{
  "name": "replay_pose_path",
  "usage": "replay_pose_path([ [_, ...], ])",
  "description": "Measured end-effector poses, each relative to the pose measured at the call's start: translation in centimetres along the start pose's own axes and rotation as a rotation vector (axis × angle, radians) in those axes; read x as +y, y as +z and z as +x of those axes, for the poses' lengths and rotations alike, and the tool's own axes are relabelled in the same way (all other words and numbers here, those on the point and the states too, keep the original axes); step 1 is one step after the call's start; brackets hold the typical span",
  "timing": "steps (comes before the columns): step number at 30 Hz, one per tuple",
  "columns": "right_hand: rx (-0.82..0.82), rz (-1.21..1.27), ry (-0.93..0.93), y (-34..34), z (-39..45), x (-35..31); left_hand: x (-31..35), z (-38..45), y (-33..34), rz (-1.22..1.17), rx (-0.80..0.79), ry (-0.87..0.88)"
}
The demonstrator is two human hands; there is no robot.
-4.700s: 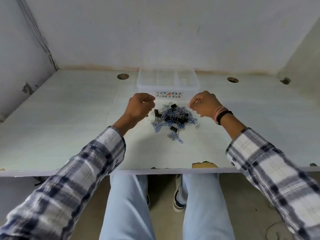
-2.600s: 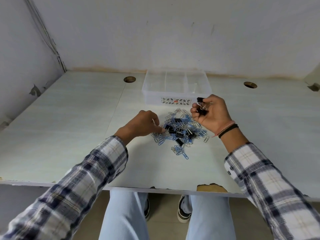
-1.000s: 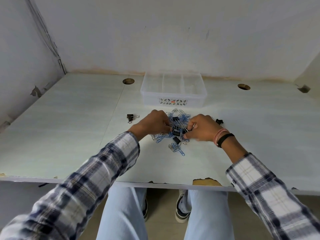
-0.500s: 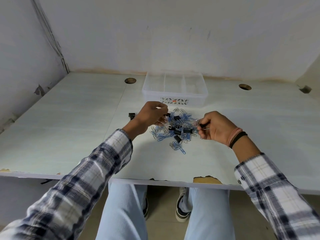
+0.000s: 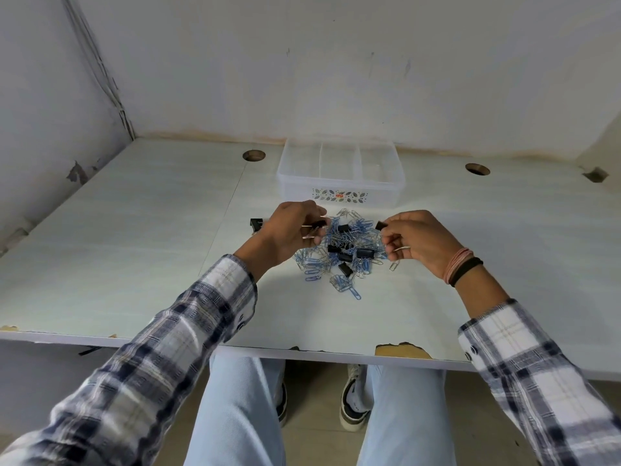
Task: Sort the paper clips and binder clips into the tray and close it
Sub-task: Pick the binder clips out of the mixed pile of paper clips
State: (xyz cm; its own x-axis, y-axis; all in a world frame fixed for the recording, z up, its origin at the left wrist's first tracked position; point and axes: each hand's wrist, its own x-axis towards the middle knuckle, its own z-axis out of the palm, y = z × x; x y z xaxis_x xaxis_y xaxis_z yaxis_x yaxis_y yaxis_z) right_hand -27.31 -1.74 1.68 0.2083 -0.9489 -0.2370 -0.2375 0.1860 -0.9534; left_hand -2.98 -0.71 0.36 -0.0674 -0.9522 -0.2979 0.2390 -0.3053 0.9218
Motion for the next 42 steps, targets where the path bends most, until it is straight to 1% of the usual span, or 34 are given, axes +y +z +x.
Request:
replay_pose_path([
  [2, -0.041, 0.088, -0.008, -0.1, -0.2, -0.1, -0.5, 0.0, 0.4, 0.137, -0.029, 0.04],
  [5, -0.077, 0.244, -0.017, 0.3, -0.4, -0.4, -1.2, -0.4, 1.3, 0.448, -0.176, 0.162],
  [7, -0.084, 0.308, -0.024, 0.6, -0.4, -0.4, -1.5, -0.8, 2.2, 0.545, -0.232, 0.176],
  [9, -0.09, 0.342, -0.038, 0.8, -0.5, -0.4, -1.8, -1.0, 3.0, 0.514, -0.235, 0.16],
  [15, -0.088, 0.383, -0.058, 0.7, -0.7, 0.1, -2.1, -0.8, 3.6, 0.466, -0.169, 0.176],
  [18, -0.119, 0.448, -0.034, 0.7, -0.7, 0.3, -2.3, -1.0, 3.6, 0.443, -0.191, 0.176],
  [22, -0.122, 0.515, -0.012, 0.9, -0.7, 0.5, -2.9, -0.7, 3.7, 0.333, -0.212, 0.185],
  [25, -0.088, 0.507, -0.015, 0.7, -0.8, 0.8, -3.0, -0.6, 3.5, 0.341, -0.151, 0.206],
  [27, -0.056, 0.448, -0.027, 0.5, -0.9, 1.0, -3.0, -0.6, 3.3, 0.364, -0.096, 0.234],
  [30, -0.02, 0.354, -0.042, 0.6, -1.0, 1.2, -2.9, -0.6, 3.1, 0.378, -0.007, 0.339],
  [32, -0.01, 0.371, -0.042, 0.7, -1.1, 1.2, -2.8, -0.7, 3.2, 0.384, 0.016, 0.374],
  [34, -0.023, 0.425, -0.041, 0.9, -1.1, 1.2, -2.8, -0.8, 3.2, 0.371, -0.008, 0.334],
  [36, -0.039, 0.458, -0.043, 1.2, -1.1, 1.3, -2.8, -1.1, 3.3, 0.356, -0.073, 0.271],
  [40, -0.019, 0.444, -0.048, 1.5, -1.0, 1.7, -3.0, -1.5, 3.8, 0.293, -0.223, 0.2],
  [42, -0.009, 0.429, -0.053, 1.4, -1.0, 1.8, -3.2, -1.5, 3.8, 0.288, -0.237, 0.189],
])
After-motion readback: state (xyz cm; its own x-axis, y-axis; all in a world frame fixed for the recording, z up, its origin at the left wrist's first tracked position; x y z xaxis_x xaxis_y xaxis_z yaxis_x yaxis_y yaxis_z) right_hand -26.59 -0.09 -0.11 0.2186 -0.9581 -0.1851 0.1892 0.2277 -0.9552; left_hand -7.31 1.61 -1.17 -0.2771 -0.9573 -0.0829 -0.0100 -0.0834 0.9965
